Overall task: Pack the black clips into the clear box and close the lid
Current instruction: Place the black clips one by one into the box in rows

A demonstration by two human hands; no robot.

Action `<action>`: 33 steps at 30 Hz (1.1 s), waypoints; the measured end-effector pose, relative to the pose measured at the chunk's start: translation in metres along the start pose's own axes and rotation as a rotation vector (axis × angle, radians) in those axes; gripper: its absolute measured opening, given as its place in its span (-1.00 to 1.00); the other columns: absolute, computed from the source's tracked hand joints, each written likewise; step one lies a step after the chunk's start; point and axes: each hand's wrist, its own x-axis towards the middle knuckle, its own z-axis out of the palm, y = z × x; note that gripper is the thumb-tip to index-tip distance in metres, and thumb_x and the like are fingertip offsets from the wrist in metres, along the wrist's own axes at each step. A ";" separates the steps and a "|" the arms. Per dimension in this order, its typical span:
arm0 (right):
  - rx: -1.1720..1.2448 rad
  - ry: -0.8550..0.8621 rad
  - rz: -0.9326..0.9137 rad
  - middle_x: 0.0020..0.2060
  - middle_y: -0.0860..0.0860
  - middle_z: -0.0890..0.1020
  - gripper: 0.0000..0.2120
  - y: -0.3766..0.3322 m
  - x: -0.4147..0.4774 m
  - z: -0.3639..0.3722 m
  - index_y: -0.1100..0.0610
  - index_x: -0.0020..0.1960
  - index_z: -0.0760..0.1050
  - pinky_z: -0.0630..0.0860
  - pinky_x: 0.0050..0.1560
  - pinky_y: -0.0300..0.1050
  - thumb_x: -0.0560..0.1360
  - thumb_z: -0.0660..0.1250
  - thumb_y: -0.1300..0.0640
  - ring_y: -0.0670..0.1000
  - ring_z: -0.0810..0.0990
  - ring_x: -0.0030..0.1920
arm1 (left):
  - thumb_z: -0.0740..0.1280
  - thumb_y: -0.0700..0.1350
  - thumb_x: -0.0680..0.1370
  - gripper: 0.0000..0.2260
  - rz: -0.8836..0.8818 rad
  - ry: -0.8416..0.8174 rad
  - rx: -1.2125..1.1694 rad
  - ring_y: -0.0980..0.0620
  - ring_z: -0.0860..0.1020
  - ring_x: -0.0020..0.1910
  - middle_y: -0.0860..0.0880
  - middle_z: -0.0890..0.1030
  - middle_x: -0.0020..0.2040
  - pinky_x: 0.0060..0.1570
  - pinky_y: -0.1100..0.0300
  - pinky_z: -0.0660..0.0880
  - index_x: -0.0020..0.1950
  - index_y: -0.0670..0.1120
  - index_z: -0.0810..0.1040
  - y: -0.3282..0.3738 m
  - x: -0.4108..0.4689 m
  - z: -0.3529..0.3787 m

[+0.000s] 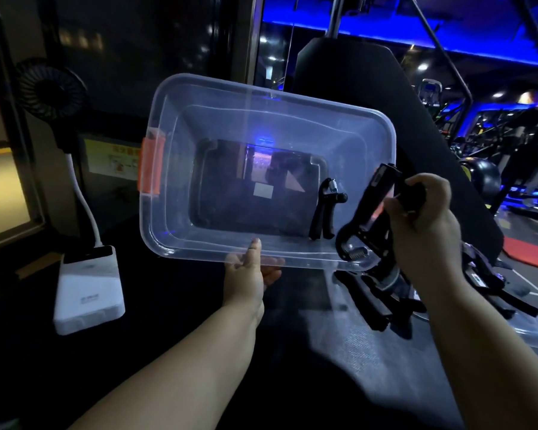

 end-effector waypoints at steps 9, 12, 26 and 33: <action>-0.160 -0.283 0.052 -0.14 0.19 0.60 -0.72 0.003 0.035 0.081 0.11 0.17 0.29 0.35 -0.19 -0.02 0.55 0.29 0.05 0.25 0.55 -0.11 | 0.25 -0.04 0.60 -0.85 -0.034 -0.035 0.020 -0.17 0.62 0.02 -0.24 0.57 0.10 -0.29 0.18 0.57 0.08 -0.09 0.38 0.001 -0.001 -0.002; -0.233 -0.337 0.084 -0.20 0.14 0.51 -0.74 0.007 0.041 0.097 0.11 0.14 0.28 0.29 -0.21 -0.03 0.55 0.28 0.05 0.23 0.50 -0.14 | 0.26 -0.04 0.59 -0.84 -0.045 -0.018 0.030 -0.19 0.62 0.03 -0.25 0.58 0.09 -0.29 0.16 0.57 0.09 -0.09 0.39 0.000 0.001 -0.002; -0.434 -0.413 0.093 0.04 0.24 0.47 -0.71 0.025 0.077 0.150 0.22 0.10 0.37 0.43 -0.03 0.08 0.49 0.36 0.10 0.32 0.52 0.02 | 0.19 -0.14 0.62 -0.87 -0.027 -0.037 -0.019 0.00 0.63 -0.40 -0.07 0.60 -0.44 -0.44 0.28 0.51 0.11 -0.16 0.35 0.003 -0.001 -0.001; -0.749 -0.417 -0.107 0.08 0.21 0.53 -0.61 0.031 0.091 0.167 0.22 0.14 0.47 0.43 0.08 0.08 0.47 0.39 -0.02 0.26 0.41 0.18 | 0.20 -0.16 0.61 -0.91 -0.038 -0.021 -0.041 -0.01 0.61 -0.43 -0.06 0.56 -0.46 -0.47 0.28 0.50 0.07 -0.15 0.36 0.006 -0.002 0.000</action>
